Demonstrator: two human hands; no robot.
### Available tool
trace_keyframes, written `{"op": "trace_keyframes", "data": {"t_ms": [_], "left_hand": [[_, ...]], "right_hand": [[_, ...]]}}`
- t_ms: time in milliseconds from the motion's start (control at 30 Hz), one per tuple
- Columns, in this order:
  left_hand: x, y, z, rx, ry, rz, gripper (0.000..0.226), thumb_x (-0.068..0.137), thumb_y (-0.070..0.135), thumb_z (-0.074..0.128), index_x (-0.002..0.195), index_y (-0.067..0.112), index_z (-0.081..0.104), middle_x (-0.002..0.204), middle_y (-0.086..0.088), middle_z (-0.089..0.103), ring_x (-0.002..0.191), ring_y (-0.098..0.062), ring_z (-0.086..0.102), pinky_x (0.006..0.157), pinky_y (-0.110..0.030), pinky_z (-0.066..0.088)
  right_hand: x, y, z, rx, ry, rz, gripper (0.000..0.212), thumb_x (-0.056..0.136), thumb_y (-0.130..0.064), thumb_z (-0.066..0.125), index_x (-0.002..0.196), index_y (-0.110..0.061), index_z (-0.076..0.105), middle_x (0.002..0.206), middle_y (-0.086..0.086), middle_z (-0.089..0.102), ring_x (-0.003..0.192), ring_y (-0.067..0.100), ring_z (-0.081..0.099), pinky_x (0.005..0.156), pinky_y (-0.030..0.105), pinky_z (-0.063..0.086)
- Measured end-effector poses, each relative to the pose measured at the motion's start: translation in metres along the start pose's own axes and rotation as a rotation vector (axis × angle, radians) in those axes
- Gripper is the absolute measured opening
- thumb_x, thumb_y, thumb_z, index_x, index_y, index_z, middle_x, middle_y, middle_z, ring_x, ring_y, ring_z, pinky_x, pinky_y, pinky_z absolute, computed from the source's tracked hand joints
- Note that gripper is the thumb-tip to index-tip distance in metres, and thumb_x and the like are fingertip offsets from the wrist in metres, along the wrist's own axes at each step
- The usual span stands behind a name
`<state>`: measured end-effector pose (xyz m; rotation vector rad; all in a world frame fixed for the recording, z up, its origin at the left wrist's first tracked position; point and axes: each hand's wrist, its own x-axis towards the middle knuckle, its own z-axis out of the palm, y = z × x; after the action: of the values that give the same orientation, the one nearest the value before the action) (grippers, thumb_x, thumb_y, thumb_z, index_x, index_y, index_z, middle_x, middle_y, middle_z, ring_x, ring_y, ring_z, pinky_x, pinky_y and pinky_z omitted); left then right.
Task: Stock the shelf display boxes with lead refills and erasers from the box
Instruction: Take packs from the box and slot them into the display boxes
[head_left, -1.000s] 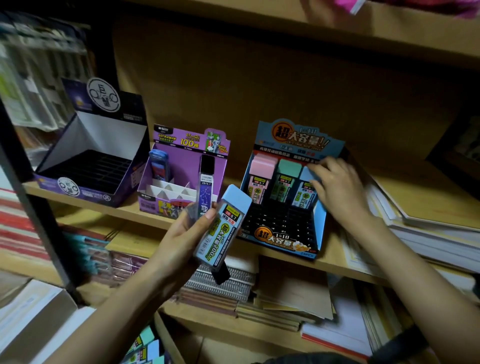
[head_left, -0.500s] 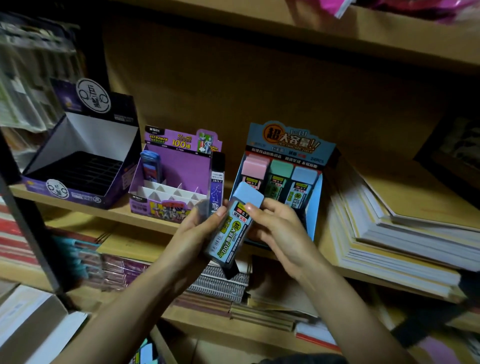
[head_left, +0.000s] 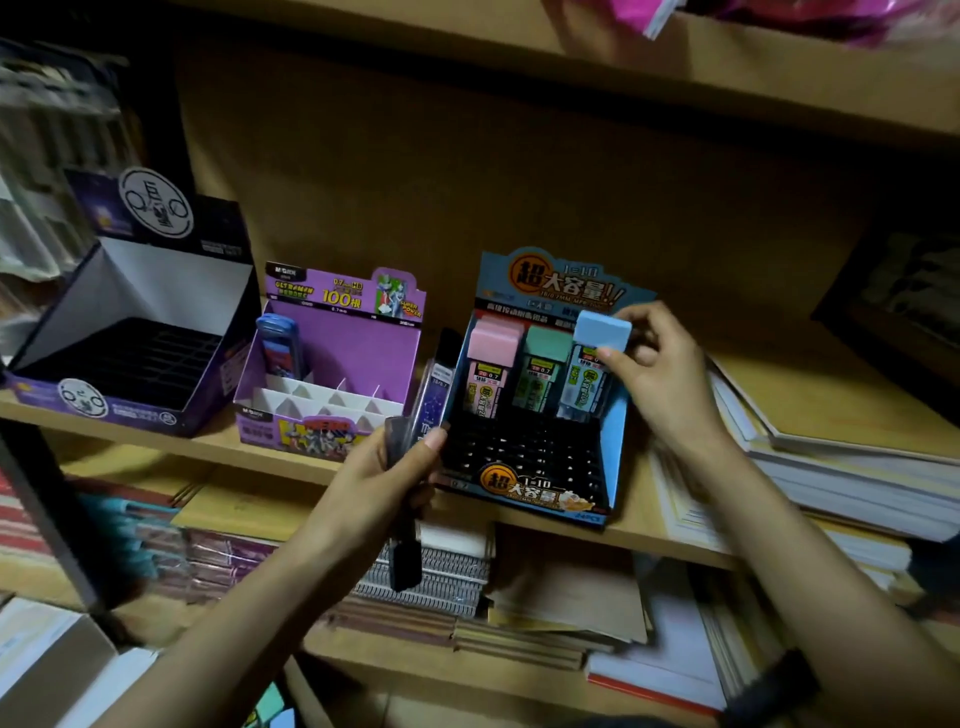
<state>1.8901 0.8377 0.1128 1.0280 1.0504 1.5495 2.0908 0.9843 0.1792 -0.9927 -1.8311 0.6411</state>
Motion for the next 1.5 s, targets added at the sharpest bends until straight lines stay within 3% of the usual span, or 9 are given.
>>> {"op": "trace_keyframes", "data": {"t_ms": [200,367,500,633,833,1133,1300,1400,1500], "left_hand": [[0.000,0.006,0.004,-0.129,0.038,-0.056,0.036,0.090,0.037,0.046,0.060,0.033,0.066,0.058,0.004,0.044,0.047,-0.007,0.038,0.052,-0.022,0.032],[-0.002,0.004,0.003,-0.169,0.033,-0.032,0.017,0.081,0.028,0.052,0.088,0.014,0.058,0.073,-0.007,0.070,0.062,-0.013,0.066,0.056,-0.021,0.054],[-0.004,0.006,0.002,-0.132,0.018,-0.027,0.020,0.080,0.025,0.053,0.095,0.012,0.058,0.090,-0.014,0.074,0.077,-0.019,0.072,0.062,-0.024,0.057],[-0.005,0.006,0.001,-0.141,0.029,-0.047,0.021,0.079,0.025,0.054,0.094,0.011,0.059,0.089,-0.016,0.074,0.076,-0.020,0.073,0.061,-0.025,0.057],[-0.006,0.006,-0.002,-0.131,0.010,-0.060,0.025,0.080,0.027,0.053,0.097,0.009,0.057,0.090,-0.016,0.074,0.076,-0.020,0.073,0.058,-0.024,0.058],[-0.010,0.006,0.000,-0.149,-0.061,-0.063,0.039,0.078,0.028,0.054,0.105,0.000,0.052,0.091,-0.016,0.074,0.078,-0.020,0.073,0.057,-0.023,0.057],[-0.020,0.010,-0.007,-0.131,-0.106,-0.064,0.033,0.081,0.028,0.052,0.101,0.002,0.056,0.089,-0.014,0.074,0.076,-0.018,0.073,0.055,-0.022,0.056],[-0.029,0.015,-0.017,-0.096,-0.147,-0.048,0.033,0.084,0.027,0.050,0.109,0.007,0.056,0.088,-0.015,0.074,0.076,-0.019,0.072,0.054,-0.021,0.055],[-0.042,0.022,-0.033,-0.024,-0.136,-0.029,0.032,0.086,0.028,0.048,0.113,0.011,0.055,0.089,-0.014,0.073,0.074,-0.019,0.072,0.053,-0.022,0.054]], "right_hand": [[0.007,0.016,0.000,-0.211,-0.031,-0.066,0.028,0.080,-0.009,0.072,0.094,-0.027,0.055,0.095,-0.005,0.062,0.081,-0.007,0.056,0.061,0.003,0.043],[0.010,0.015,-0.001,-0.238,-0.039,-0.084,0.031,0.077,-0.008,0.074,0.092,-0.027,0.055,0.095,-0.002,0.062,0.079,0.002,0.059,0.068,0.012,0.044],[0.010,0.017,-0.004,-0.264,-0.054,-0.088,0.032,0.078,-0.006,0.073,0.094,-0.027,0.055,0.092,-0.003,0.061,0.071,-0.003,0.056,0.057,0.004,0.041],[0.009,0.025,0.002,-0.304,-0.084,-0.103,0.037,0.081,-0.005,0.069,0.109,-0.022,0.052,0.096,-0.001,0.058,0.074,0.007,0.059,0.063,0.015,0.047],[0.013,0.033,0.004,-0.569,-0.017,-0.270,0.030,0.076,-0.006,0.073,0.101,-0.003,0.057,0.108,0.012,0.052,0.100,0.025,0.048,0.083,0.033,0.039],[-0.004,0.015,0.005,-0.970,0.028,-0.281,0.036,0.089,-0.028,0.061,0.118,-0.007,0.059,0.120,0.012,0.050,0.114,0.030,0.042,0.093,0.041,0.034],[-0.038,-0.047,0.047,-0.152,-0.206,-0.056,0.026,0.094,-0.034,0.051,0.113,-0.019,0.060,0.104,-0.005,0.058,0.097,0.009,0.055,0.077,0.012,0.038],[-0.052,-0.075,0.081,0.356,-0.446,0.245,0.017,0.097,-0.028,0.048,0.095,-0.017,0.061,0.085,-0.002,0.064,0.074,0.009,0.060,0.061,0.018,0.045],[-0.061,-0.088,0.107,0.547,-0.467,0.344,0.006,0.093,-0.014,0.055,0.095,-0.010,0.059,0.074,-0.004,0.064,0.066,0.008,0.060,0.058,0.021,0.046]]}}
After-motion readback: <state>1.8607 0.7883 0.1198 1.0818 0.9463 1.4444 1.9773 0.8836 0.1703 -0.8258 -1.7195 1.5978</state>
